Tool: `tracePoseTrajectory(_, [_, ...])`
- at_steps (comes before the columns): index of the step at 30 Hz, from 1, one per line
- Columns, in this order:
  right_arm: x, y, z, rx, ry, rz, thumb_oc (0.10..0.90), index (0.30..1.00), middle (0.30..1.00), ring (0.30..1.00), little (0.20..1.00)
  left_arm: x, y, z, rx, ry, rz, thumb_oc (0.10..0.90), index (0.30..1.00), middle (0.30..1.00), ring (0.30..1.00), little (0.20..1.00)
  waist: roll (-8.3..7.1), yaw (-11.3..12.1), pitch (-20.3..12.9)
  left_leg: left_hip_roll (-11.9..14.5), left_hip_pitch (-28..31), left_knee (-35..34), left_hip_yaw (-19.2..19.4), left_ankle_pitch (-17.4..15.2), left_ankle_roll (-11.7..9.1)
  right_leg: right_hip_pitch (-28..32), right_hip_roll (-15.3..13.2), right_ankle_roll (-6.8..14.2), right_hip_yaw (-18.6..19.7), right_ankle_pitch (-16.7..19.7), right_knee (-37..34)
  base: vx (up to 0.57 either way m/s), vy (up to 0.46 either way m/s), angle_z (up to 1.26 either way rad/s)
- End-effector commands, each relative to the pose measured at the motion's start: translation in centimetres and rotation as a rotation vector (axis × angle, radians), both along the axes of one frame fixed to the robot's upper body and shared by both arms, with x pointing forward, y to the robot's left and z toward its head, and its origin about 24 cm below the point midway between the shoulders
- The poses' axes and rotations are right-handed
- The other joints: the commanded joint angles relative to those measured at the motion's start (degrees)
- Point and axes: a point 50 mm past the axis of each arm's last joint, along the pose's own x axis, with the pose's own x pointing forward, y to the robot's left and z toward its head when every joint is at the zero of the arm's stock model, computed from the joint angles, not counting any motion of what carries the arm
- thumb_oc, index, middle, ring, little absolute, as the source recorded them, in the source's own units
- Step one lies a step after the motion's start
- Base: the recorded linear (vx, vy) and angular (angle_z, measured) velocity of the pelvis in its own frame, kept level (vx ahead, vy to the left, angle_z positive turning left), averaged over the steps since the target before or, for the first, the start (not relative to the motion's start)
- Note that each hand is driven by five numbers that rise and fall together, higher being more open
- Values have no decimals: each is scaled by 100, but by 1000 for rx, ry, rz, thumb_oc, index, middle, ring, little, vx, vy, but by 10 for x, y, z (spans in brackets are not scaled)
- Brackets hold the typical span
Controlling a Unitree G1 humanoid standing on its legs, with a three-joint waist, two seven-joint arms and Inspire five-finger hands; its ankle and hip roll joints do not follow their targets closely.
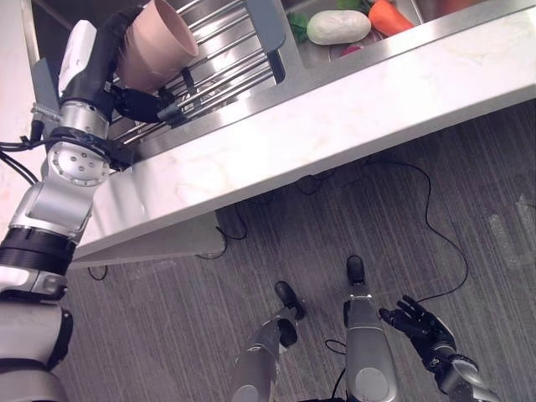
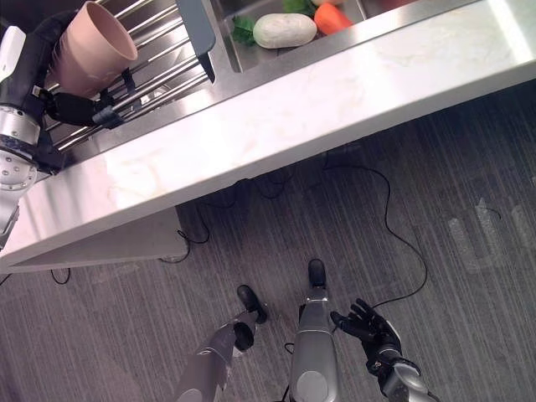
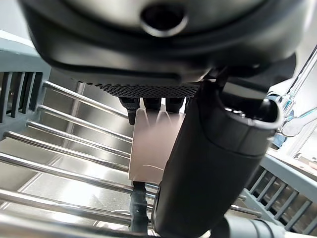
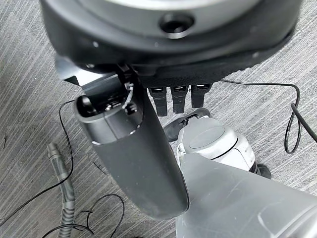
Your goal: Place the dishes in the dishwasher.
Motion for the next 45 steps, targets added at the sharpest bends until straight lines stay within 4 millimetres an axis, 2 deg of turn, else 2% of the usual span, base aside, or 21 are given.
tracePoseTrajectory(1, [-10, -14, 9, -45, -36, 12, 800, 900, 900, 900, 900, -8, 13, 20, 44, 2, 14, 800, 900, 900, 900, 900, 251, -220, 37, 309, -425, 553, -802, -313, -553, -56, -297, 464, -169, -511, 413, 0, 0, 0])
tracePoseTrajectory(13, [-10, -16, 11, -51, -40, 18, 800, 900, 900, 900, 900, -8, 23, 30, -3, 11, 23, 800, 900, 900, 900, 900, 280, -248, 37, 336, -481, 553, -774, -279, -563, -138, -293, 461, -150, -475, 413, 0, 0, 0])
tracePoseTrajectory(14, [-10, -15, 10, -51, -41, 20, 800, 900, 900, 900, 900, -8, 23, 30, -9, 6, 21, 599, 599, 599, 599, 599, 277, -251, 37, 341, -488, 553, -769, -275, -564, -149, -289, 461, -151, -469, 413, 0, 0, 0])
tracePoseTrajectory(15, [-10, -15, 10, -50, -41, 20, 800, 900, 900, 900, 900, -8, 23, 31, -10, -1, 18, 450, 375, 375, 375, 375, 276, -252, 37, 343, -490, 553, -767, -274, -564, -153, -288, 461, -152, -466, 413, 0, 0, 0])
tracePoseTrajectory(16, [-10, -15, 11, -49, -42, 20, 800, 900, 900, 900, 900, -8, 23, 33, -11, -6, 17, 400, 300, 300, 300, 300, 270, -255, 37, 354, -496, 553, -751, -278, -565, -161, -291, 463, -155, -469, 413, 0, 0, 0])
tracePoseTrajectory(35, [-12, -13, 9, -45, -43, 21, 800, 900, 900, 900, 900, -7, 16, 33, -59, -13, -39, 400, 300, 300, 300, 300, 273, -276, 37, 368, -450, 553, -739, -277, -570, -120, -305, 468, -160, -461, 413, 0, 0, 0])
tracePoseTrajectory(41, [-13, -11, 6, -43, -41, 15, 800, 900, 900, 900, 900, -14, 16, 37, -59, -113, -35, 400, 300, 300, 300, 300, 255, -254, 37, 357, -309, 553, -757, -312, -574, 59, -314, 461, -203, -512, 413, 0, 0, 0])
tracePoseTrajectory(45, [-17, -5, -1, -13, -28, -22, 800, 900, 900, 900, 900, -38, 14, 60, 72, -360, 33, 400, 300, 300, 300, 300, 179, -172, 11, 363, 36, 553, -790, -385, -588, 498, -339, 450, -362, -619, 413, -63, -33, 10])
